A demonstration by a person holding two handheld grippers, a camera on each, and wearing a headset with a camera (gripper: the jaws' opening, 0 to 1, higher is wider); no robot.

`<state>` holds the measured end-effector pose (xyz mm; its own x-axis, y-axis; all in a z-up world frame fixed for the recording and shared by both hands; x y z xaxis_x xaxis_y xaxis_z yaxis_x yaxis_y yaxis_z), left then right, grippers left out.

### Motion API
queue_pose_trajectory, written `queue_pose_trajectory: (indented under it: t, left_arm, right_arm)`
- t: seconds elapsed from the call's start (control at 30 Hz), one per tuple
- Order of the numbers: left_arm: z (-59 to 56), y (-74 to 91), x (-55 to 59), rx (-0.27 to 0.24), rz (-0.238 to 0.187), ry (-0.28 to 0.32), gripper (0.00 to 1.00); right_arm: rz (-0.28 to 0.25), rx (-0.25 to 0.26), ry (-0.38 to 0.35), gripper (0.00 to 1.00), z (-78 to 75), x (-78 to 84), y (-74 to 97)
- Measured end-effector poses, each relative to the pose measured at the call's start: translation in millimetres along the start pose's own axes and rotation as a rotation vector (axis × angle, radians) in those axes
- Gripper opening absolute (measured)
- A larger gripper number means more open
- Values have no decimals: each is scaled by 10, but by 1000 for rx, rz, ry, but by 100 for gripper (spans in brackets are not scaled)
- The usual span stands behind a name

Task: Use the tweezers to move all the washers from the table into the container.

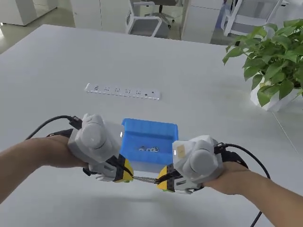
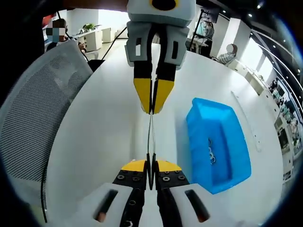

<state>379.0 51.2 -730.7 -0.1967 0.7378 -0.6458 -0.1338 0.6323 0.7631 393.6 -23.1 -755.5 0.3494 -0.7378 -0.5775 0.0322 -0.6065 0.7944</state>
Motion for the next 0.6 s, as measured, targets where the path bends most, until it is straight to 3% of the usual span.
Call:
queue_pose_trajectory:
  t: [0.23, 0.6]
  left_arm:
    - [25, -119, 149, 11, 45, 14, 5]
    - [3, -235, 288, 38, 86, 31, 5]
  right_arm:
    - [21, -19, -3, 8, 24, 32, -92]
    - [38, -55, -21, 9, 85, 62, -185]
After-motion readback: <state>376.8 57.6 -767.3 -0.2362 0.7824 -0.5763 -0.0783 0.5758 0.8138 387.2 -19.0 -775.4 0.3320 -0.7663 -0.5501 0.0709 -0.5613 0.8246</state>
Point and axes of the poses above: the centre of the closed fingertips' face, and the gripper's own axes: y roughly backward along the fingers, z roughly to its left, x roughly out of its underside, the point moved 3 cm from there along y, roughly backward along the fingers, and after that the axes turned 6 degrees about y, right-handed, at the moved point
